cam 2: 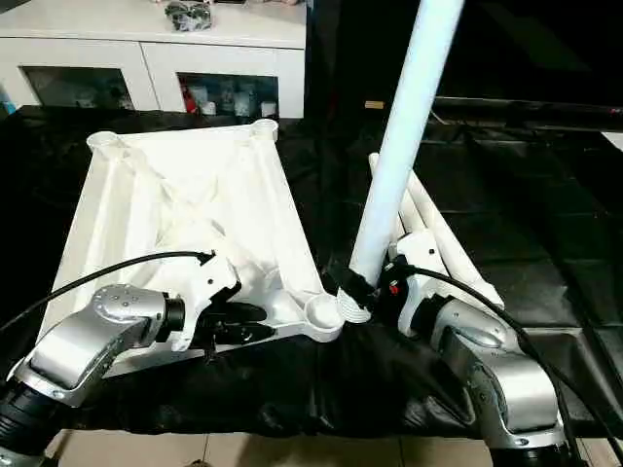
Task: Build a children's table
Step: Insert table leg to table base
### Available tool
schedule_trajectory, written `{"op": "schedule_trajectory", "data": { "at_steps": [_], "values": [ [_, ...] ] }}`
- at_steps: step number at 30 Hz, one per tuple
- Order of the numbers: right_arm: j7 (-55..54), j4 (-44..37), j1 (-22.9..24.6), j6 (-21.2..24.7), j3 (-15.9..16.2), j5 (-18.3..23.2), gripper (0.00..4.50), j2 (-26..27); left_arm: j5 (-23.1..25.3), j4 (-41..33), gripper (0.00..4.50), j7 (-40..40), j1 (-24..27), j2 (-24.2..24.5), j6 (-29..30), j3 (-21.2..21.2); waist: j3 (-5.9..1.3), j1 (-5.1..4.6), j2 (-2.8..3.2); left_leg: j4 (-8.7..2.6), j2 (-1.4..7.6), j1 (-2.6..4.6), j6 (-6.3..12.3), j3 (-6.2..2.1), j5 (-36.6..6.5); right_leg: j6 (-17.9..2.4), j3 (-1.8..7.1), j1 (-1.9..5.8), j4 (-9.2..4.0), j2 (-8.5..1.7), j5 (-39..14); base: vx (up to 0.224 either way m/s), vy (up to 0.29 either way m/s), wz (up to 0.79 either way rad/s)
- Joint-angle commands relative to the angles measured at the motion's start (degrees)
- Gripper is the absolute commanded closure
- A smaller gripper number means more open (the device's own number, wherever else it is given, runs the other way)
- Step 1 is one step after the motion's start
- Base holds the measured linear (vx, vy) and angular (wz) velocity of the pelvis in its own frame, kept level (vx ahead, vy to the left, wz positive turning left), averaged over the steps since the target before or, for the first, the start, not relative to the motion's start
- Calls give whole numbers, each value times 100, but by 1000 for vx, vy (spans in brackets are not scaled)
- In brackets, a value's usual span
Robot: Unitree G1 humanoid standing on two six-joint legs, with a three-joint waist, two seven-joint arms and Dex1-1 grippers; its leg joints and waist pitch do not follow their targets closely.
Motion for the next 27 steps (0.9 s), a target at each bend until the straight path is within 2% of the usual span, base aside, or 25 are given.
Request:
{"op": "schedule_trajectory", "data": {
  "at_steps": [1, 2, 5, 6, 9, 12, 13, 21, 27],
  "values": [
    [-13, -112, -18, -103, 2, -11, 261, -20, 25, -120, 328, -33, 18, 92, 64, -17, -279, 4, -15, -490, 312, -11, 113, -120, -473, -1218, 303, 214, -498, -466, -679, 0, 0, 0],
    [-11, -103, -23, -111, 5, -13, 261, -18, 25, -149, 354, -91, 28, 116, 57, -50, -275, 6, -5, -490, 308, -9, 107, -118, -500, -1205, 304, 208, -504, -464, -731, 0, 0, 0],
    [-10, -87, -32, -128, 13, -21, 261, -12, 30, -208, 365, -175, 43, 159, 44, -112, -276, 5, -1, -500, 317, -4, 87, -123, -527, -1189, 306, 203, -507, -465, -763, 0, 0, 0],
    [-3, -78, -35, -139, 19, -27, 261, -11, 59, -242, 365, -205, 43, 193, 49, -173, -278, 5, -4, -500, 321, 1, 84, -121, -518, -1201, 308, 199, -503, -465, -708, 0, 0, 0],
    [18, -51, -50, -152, 22, -49, 261, -9, 135, -226, 408, -205, 30, 220, 19, -238, -289, 4, -6, -488, 312, -15, 115, -116, -390, -1245, 311, 210, -477, -459, -425, 0, 0, 0],
    [35, -41, -60, -153, 22, -57, 261, -12, 250, -168, 413, -202, 6, 259, -41, -319, -289, 3, -9, -487, 309, -21, 157, -116, -345, -1256, 307, 214, -472, -455, -318, 0, 0, 0],
    [35, -41, -60, -153, 22, -57, 261, -12, 250, -168, 433, -202, 6, 259, -41, -319, -289, 1, -7, -487, 310, -20, 153, -114, -354, -1264, 308, 214, -469, -458, -318, 0, 0, 0],
    [61, -47, -78, -151, 25, -43, 261, -13, 220, -51, 450, -170, -47, 196, -74, -291, -277, -30, -12, -497, 311, -22, 140, -111, -443, -1277, 310, 211, -491, -458, -462, 0, 0, 0],
    [69, 196, -299, -243, 48, -56, 261, 85, 330, 317, 450, -237, -99, 138, -449, -309, -263, -49, -4, -511, 314, -15, 101, -113, -610, -1245, 316, 192, -524, -463, -729, 0, 0, 0]
  ]
}}
